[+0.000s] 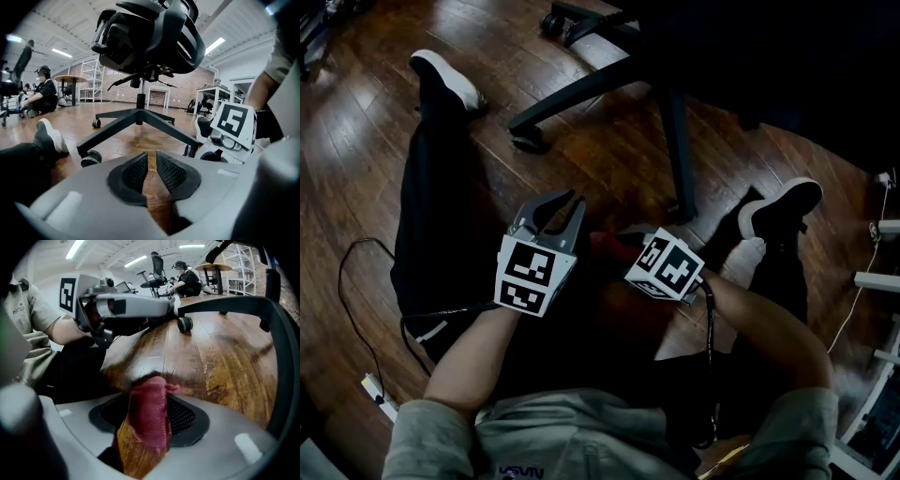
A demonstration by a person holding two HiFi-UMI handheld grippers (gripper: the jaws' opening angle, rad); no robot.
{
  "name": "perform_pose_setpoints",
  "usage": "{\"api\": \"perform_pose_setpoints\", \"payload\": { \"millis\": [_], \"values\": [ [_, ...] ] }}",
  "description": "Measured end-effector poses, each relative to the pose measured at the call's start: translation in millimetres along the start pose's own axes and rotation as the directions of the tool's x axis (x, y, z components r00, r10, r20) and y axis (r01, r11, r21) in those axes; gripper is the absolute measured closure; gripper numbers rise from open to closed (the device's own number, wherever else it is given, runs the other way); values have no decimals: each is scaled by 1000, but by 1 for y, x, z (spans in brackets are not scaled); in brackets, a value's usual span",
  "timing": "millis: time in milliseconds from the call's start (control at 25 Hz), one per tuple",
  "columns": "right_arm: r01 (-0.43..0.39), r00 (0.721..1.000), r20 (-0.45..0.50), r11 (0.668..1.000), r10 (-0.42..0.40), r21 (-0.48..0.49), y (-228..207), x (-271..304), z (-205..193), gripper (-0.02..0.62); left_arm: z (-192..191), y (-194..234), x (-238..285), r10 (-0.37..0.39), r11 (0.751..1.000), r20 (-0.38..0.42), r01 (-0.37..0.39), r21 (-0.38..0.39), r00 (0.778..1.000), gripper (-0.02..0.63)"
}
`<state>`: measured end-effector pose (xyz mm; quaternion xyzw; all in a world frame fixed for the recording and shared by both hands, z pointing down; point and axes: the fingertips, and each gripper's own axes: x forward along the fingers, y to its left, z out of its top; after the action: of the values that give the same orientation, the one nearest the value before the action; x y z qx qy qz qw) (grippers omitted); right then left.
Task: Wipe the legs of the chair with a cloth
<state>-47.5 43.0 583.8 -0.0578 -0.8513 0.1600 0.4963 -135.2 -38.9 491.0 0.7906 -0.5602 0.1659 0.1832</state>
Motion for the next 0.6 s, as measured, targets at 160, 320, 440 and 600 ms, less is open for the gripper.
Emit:
{"api": "perform_pose_setpoints", "payload": {
  "millis": [160, 320, 440, 600],
  "values": [
    [59, 989, 137, 998, -64, 38, -7, -39, 26, 351, 4, 2, -1, 18, 1000, 12, -18, 19, 1000, 543],
    [292, 899, 303, 948, -317, 126, -19, -99, 52, 517, 18, 4, -8, 45, 999, 62, -46, 8, 997, 550],
    [466, 760, 381, 850, -526, 245, -26, -154, 65, 595, 30, -4, -12, 41, 999, 110, -42, 7, 993, 573],
    [454, 492, 494, 695, -717, 557, -13, -210, 64, 595, 40, -14, -22, 29, 999, 150, -31, 15, 988, 581]
  ]
}}
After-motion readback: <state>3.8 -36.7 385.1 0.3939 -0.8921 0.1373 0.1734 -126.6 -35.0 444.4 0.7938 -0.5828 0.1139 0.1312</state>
